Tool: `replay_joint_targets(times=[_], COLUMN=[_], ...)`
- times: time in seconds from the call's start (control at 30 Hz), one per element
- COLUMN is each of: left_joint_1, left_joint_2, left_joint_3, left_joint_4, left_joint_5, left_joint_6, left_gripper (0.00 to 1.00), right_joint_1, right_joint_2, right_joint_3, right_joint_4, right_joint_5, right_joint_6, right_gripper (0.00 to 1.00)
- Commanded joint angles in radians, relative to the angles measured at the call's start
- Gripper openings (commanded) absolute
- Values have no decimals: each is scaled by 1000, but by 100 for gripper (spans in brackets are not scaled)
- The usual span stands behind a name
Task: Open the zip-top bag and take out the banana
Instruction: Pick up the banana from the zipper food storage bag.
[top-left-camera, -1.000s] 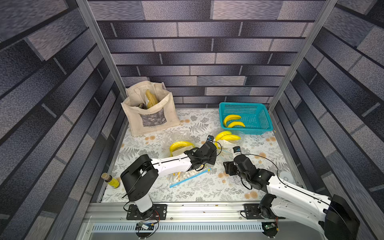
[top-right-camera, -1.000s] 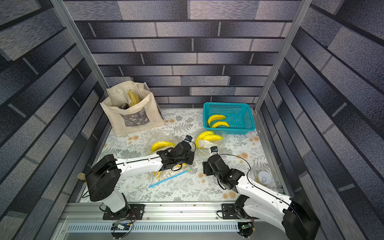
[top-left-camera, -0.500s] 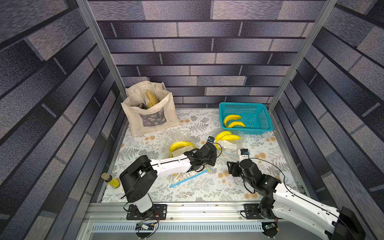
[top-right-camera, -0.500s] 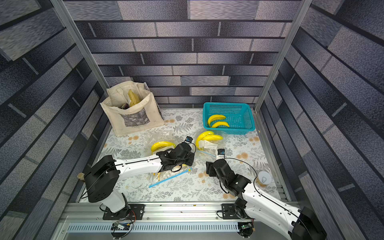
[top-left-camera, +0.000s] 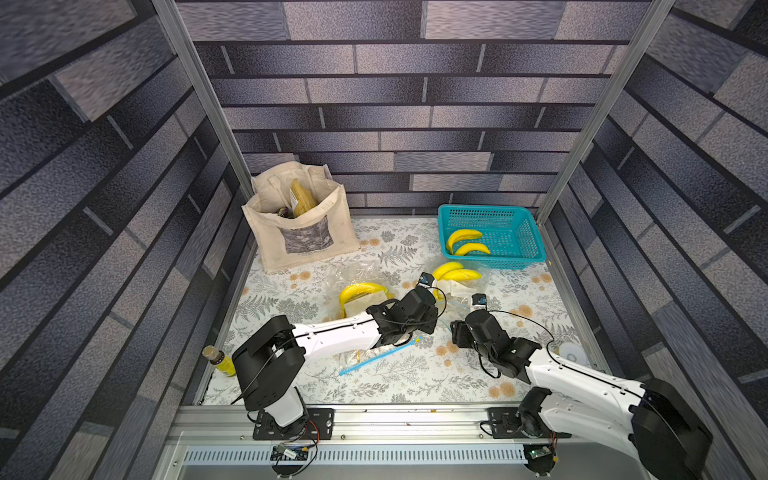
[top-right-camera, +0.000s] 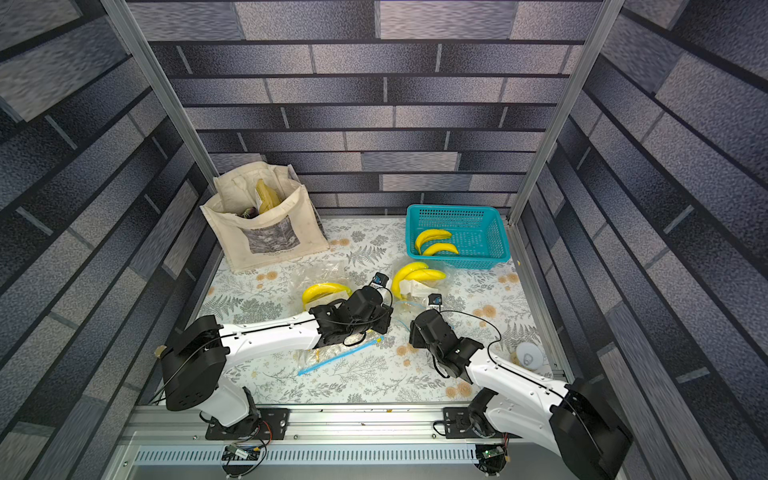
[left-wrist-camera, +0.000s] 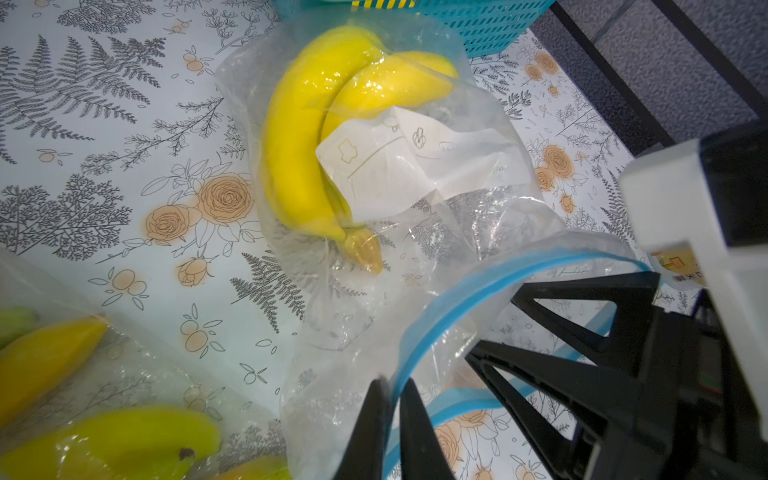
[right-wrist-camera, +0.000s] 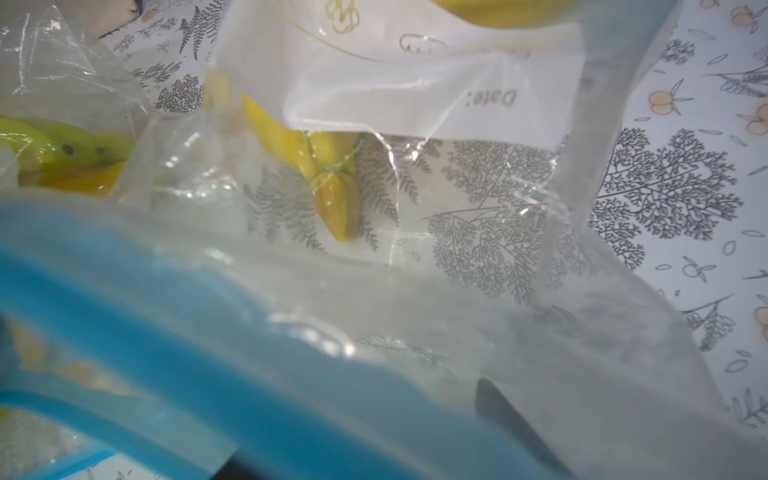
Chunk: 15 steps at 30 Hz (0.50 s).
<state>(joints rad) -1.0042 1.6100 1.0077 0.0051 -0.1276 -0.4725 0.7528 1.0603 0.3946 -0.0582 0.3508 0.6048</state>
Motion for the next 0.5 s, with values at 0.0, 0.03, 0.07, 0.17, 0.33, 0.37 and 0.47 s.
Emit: replay_joint_targets(times=[0.0,0.03,0.07,0.17,0.33,0.37,0.47], left_joint_1=[-10,-10,-11,-11,-11,-12,-13], left_joint_2=[-21,-20,-19,-21,-19,-18,-21], left_joint_3=[-12,-15,-18,-28,-27,-25,-27], left_joint_4=[16,16,18,27,35,35,32], left_joint_5=[10,11,12,15,22,21,17], left_joint_6=[2,2,1,0,-9,-9,-11], left_gripper=[12,11,12,11,12,12,12], right_joint_1=[-9,-10,-11,-21,-27,-26,-27], right_joint_2=[28,36,43,90,265,302,379], right_joint_3=[27,31,34,45,116,135,171], right_joint_4=[71,82,88,133,215,217,240], right_joint_5=[10,16,20,21,5,9,32], right_joint_6=[-5,-3,-2,3,-7,-9,-10], right_gripper=[65,65,65,66,66,66,66])
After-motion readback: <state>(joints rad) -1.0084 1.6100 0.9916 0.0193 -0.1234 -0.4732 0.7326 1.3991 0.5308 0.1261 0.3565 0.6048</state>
